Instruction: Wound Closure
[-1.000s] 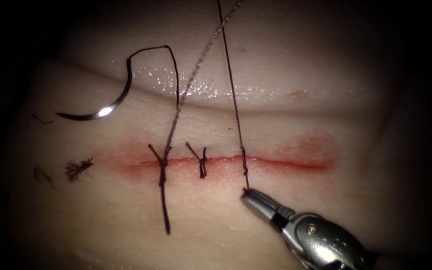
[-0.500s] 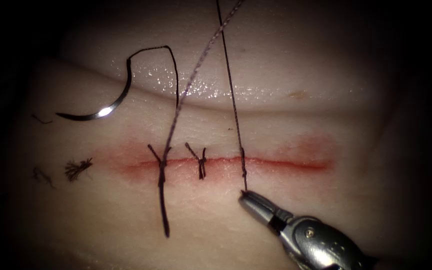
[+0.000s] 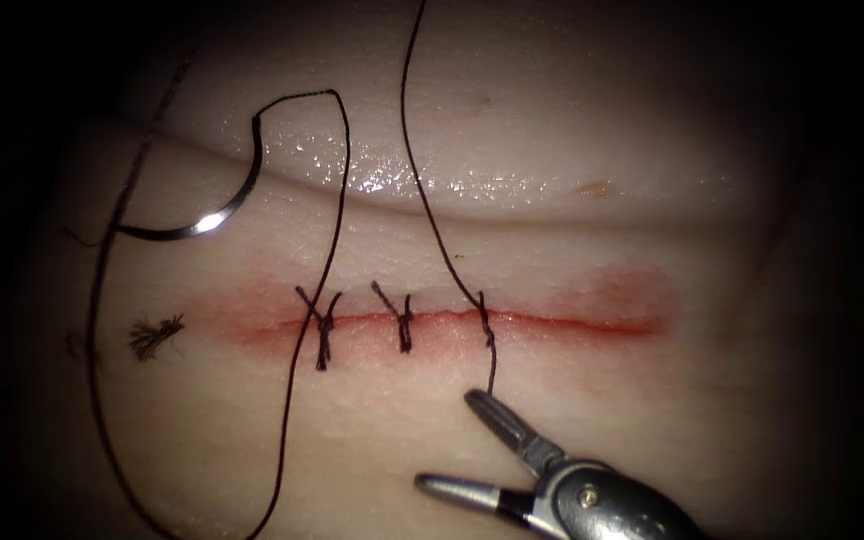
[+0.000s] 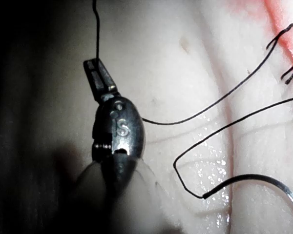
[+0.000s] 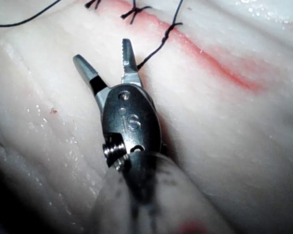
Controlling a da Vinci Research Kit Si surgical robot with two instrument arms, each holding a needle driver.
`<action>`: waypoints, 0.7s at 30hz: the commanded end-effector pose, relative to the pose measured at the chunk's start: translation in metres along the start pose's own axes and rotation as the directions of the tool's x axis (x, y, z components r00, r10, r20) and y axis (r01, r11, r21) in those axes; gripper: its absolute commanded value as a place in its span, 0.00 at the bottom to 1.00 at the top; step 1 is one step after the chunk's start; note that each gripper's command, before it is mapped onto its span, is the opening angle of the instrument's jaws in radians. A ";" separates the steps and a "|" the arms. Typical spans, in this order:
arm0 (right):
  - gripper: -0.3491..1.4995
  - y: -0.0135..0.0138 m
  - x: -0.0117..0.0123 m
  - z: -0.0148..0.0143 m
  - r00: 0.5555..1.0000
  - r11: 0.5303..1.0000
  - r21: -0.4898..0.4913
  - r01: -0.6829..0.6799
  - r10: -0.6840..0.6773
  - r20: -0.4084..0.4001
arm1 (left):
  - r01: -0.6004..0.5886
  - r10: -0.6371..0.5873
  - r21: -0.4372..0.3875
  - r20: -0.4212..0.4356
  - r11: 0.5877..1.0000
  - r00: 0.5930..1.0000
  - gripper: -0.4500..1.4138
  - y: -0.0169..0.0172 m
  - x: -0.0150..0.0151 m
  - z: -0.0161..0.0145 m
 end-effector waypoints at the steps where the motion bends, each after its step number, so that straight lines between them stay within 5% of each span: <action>1: 0.94 -0.0008 -0.0001 0.0004 1.000 1.000 0.014 -0.006 0.006 0.000 | 0.015 -0.015 -0.018 -0.026 1.000 1.000 0.00 0.0008 0.0004 0.0006; 4: 0.94 -0.0014 0.0008 -0.0002 1.000 0.999 0.042 -0.013 0.013 0.001 | 0.039 -0.045 -0.066 -0.084 0.997 0.995 0.00 0.0031 0.0031 0.0004; 7: 0.83 -0.0011 0.0023 -0.0010 1.000 0.995 0.093 -0.026 0.026 0.000 | 0.055 -0.068 -0.095 -0.141 0.994 0.988 0.00 0.0055 0.0058 0.0003; 14: 0.79 0.0032 0.0064 -0.0008 0.999 0.987 0.155 -0.033 0.032 0.006 | 0.095 -0.120 -0.145 -0.174 0.985 0.977 0.00 0.0111 0.0111 0.0000; 18: 0.50 0.0073 0.0072 0.0020 1.000 0.968 0.250 -0.017 0.014 0.013 | 0.104 -0.126 -0.155 -0.141 0.982 0.982 0.00 0.0139 0.0135 -0.0003; 21: 0.44 0.0087 0.0067 0.0038 1.000 0.961 0.276 -0.009 0.001 0.028 | 0.113 -0.135 -0.164 -0.134 0.980 0.982 0.00 0.0150 0.0143 -0.0005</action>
